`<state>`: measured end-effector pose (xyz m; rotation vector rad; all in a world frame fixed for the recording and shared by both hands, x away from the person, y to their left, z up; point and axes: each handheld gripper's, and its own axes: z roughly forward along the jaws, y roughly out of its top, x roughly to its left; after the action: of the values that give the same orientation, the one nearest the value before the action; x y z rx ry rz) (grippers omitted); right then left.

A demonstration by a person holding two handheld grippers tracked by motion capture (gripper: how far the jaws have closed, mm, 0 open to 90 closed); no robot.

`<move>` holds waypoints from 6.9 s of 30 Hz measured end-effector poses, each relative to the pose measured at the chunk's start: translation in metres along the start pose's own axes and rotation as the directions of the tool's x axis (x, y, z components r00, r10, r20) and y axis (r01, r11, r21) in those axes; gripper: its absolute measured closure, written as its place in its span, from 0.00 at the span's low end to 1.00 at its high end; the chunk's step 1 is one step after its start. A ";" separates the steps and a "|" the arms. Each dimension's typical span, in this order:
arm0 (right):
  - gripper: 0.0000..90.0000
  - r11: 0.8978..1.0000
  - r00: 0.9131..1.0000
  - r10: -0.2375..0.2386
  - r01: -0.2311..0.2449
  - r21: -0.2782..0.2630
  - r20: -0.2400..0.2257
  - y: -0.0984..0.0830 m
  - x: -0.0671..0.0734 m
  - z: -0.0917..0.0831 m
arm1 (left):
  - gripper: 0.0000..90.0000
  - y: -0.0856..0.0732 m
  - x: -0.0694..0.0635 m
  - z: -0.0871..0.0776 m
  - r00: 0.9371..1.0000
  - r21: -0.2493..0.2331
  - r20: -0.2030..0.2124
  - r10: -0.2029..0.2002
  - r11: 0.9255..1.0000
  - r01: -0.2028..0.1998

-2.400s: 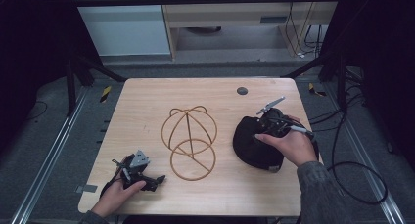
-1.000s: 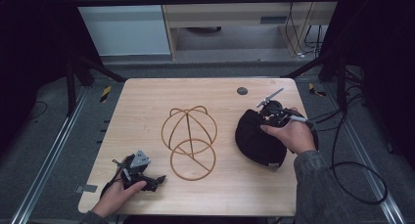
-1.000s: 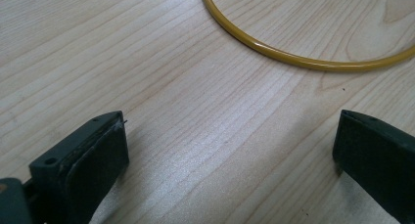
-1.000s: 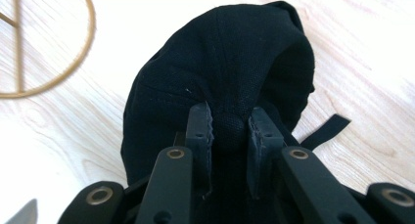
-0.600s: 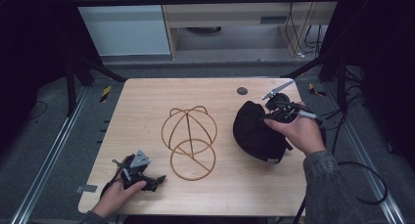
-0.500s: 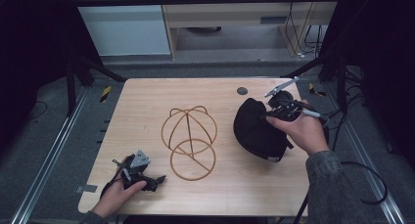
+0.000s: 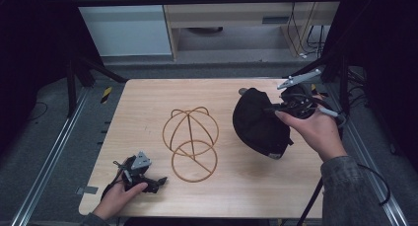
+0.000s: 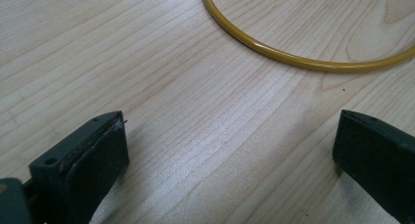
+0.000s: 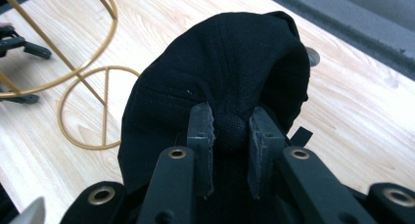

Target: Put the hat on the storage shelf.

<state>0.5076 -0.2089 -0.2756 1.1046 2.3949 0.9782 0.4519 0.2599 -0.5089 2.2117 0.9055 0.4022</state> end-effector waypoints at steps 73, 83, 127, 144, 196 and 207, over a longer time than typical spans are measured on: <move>0.84 0.963 0.971 -0.169 0.126 -0.239 -0.170 0.085 0.099 -0.048 | 0.00 0.000 0.000 0.000 1.000 0.001 -0.002 -0.001 1.000 0.001; 0.84 0.963 0.960 -0.184 0.132 -0.237 -0.213 0.104 0.116 -0.033 | 0.00 0.000 0.000 0.000 1.000 0.001 -0.002 -0.001 1.000 0.001; 0.83 0.976 0.952 -0.208 0.189 -0.104 -0.223 0.128 0.136 0.015 | 0.00 0.000 -0.001 0.000 1.000 0.001 -0.002 0.000 1.000 0.000; 0.82 0.974 0.946 -0.227 0.223 -0.048 -0.233 0.130 0.147 0.042 | 0.00 0.000 -0.001 0.000 1.000 0.001 -0.002 0.000 1.000 0.000; 0.76 0.968 0.945 -0.251 0.249 -0.040 -0.209 0.116 0.148 0.043 | 0.00 0.000 -0.001 0.000 1.000 0.001 0.000 0.001 1.000 -0.001; 0.69 0.964 0.945 -0.266 0.262 -0.048 -0.192 0.108 0.148 0.038 | 0.00 0.000 -0.001 0.000 1.000 0.001 0.000 0.001 1.000 -0.001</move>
<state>0.4906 -0.0286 -0.2280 0.6804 2.5952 1.0580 0.4514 0.2591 -0.5088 2.2137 0.9050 0.4027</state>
